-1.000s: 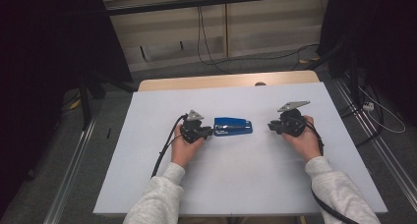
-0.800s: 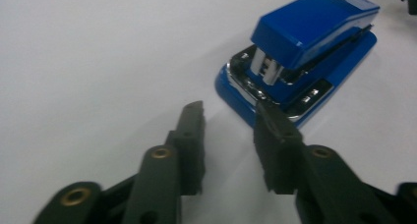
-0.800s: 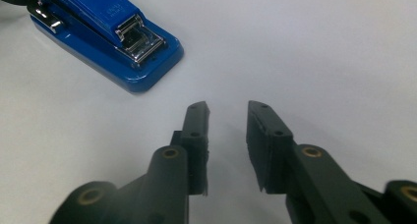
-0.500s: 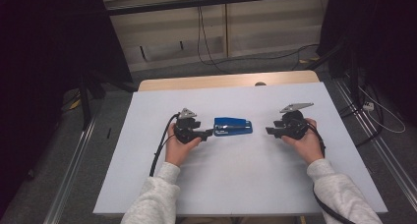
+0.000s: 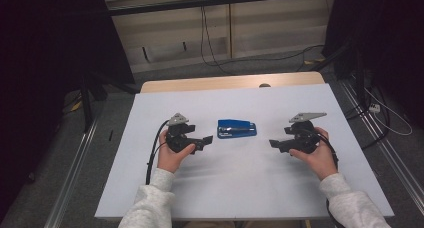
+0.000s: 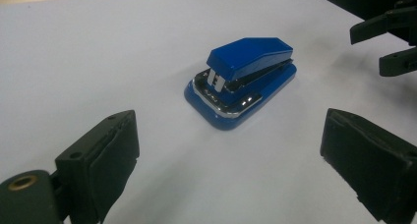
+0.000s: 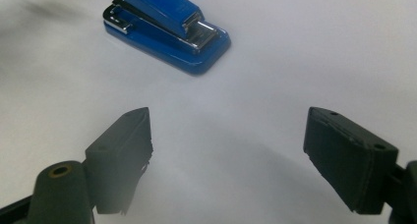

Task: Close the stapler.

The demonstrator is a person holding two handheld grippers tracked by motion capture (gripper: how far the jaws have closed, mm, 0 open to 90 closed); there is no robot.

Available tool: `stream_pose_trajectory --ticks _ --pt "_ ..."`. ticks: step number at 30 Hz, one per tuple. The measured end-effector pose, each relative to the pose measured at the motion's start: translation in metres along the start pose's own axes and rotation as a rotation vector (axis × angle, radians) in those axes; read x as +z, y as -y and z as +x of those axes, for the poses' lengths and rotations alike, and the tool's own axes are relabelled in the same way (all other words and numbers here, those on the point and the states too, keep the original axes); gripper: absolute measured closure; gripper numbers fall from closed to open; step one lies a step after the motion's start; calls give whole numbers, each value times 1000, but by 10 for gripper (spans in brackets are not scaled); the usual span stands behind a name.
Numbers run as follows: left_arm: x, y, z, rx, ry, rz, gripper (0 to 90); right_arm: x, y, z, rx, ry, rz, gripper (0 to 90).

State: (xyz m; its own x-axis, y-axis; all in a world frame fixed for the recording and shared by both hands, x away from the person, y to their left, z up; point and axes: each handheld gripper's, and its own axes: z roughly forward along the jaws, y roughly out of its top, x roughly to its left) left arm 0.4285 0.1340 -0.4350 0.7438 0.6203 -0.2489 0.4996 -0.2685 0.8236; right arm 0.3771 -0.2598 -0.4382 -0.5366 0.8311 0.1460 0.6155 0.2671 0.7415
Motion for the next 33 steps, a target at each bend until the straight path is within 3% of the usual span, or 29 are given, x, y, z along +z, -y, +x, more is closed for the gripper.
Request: stream_pose_trajectory --ticks 9,12,17,24,29,33 --pt "-13 7 0 30 15 -4 64 -19 13 0 21 -14 -19 152" --pt "-19 8 1 30 13 -15 63 -26 18 4 -17 -1 -1 148" --pt "-28 10 1 26 3 -27 64 -30 23 6 -13 -5 -1 140" --pt "-36 18 2 26 -14 1 63 -38 29 11 8 -26 -15 128" --pt "-45 20 1 38 -17 -8 64 -43 32 15 -31 -5 -9 129" --pt "-54 25 2 44 -34 -8 64 -45 35 15 -23 -9 -6 129"
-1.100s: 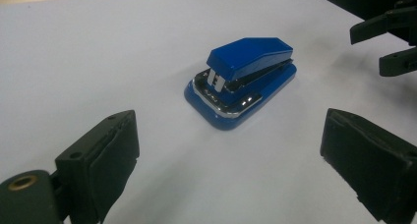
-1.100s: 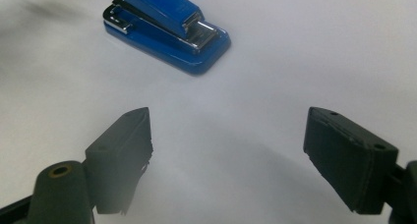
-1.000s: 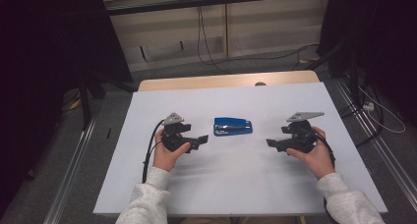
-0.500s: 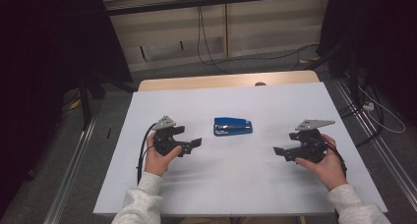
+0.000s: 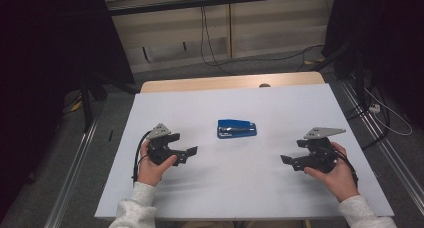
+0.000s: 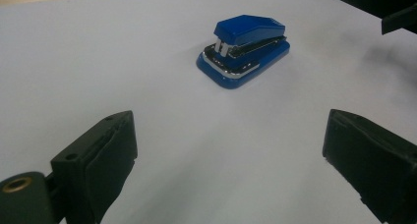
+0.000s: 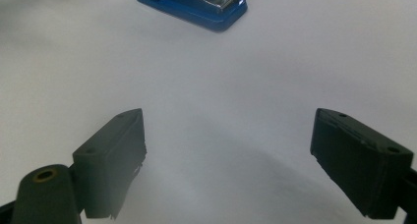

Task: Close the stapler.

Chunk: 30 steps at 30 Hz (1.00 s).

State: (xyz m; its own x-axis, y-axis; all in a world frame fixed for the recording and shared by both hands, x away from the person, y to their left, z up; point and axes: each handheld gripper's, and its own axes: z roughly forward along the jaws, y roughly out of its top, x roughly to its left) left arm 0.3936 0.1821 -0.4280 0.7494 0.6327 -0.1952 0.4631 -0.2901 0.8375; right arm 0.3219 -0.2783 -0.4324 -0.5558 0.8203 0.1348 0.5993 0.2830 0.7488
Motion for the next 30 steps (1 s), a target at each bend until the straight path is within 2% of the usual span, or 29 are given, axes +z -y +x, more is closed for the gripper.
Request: stream_pose_trajectory --ticks 11,14,23,30 --pt "-18 13 0 9 -11 33 64 -7 4 6 -3 -8 -6 128" --pt "-22 16 0 5 -8 21 64 -10 5 8 -9 -7 -10 127" --pt "-35 27 1 10 -23 46 64 -16 9 10 -14 -16 -14 124" --pt "-43 34 2 3 -29 44 64 -15 10 10 -18 -16 -5 124"
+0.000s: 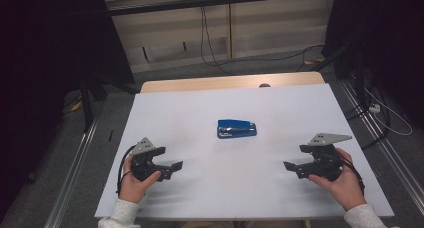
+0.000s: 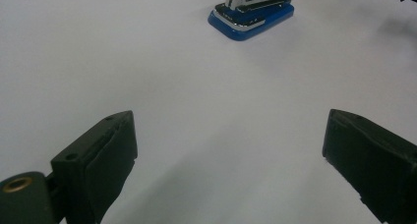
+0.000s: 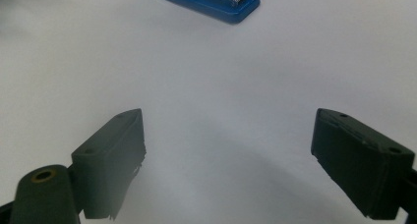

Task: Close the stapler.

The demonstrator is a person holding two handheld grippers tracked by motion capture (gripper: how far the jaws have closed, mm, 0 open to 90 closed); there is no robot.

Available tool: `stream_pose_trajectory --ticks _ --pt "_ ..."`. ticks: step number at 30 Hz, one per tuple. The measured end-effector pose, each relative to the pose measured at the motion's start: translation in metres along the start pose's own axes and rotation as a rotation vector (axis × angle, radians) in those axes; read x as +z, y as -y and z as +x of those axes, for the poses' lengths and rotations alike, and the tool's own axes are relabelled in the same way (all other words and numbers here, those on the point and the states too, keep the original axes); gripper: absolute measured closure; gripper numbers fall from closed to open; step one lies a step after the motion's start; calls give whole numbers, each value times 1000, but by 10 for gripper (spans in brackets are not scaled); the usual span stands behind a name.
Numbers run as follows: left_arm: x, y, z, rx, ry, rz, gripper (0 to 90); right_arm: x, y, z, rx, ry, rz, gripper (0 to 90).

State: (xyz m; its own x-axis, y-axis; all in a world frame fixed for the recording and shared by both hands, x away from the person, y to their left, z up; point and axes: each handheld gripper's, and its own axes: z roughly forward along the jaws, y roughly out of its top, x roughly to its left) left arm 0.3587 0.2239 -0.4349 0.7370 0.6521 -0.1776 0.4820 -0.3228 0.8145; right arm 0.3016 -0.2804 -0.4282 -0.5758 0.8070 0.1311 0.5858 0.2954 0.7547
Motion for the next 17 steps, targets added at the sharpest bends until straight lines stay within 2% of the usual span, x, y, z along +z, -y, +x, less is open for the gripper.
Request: stream_pose_trajectory --ticks 9,17 --pt "-9 7 2 -12 -9 -2 65 1 -1 1 -9 -4 -5 125" --pt "-10 7 2 -9 -11 -2 65 3 -2 3 -23 -12 4 126"
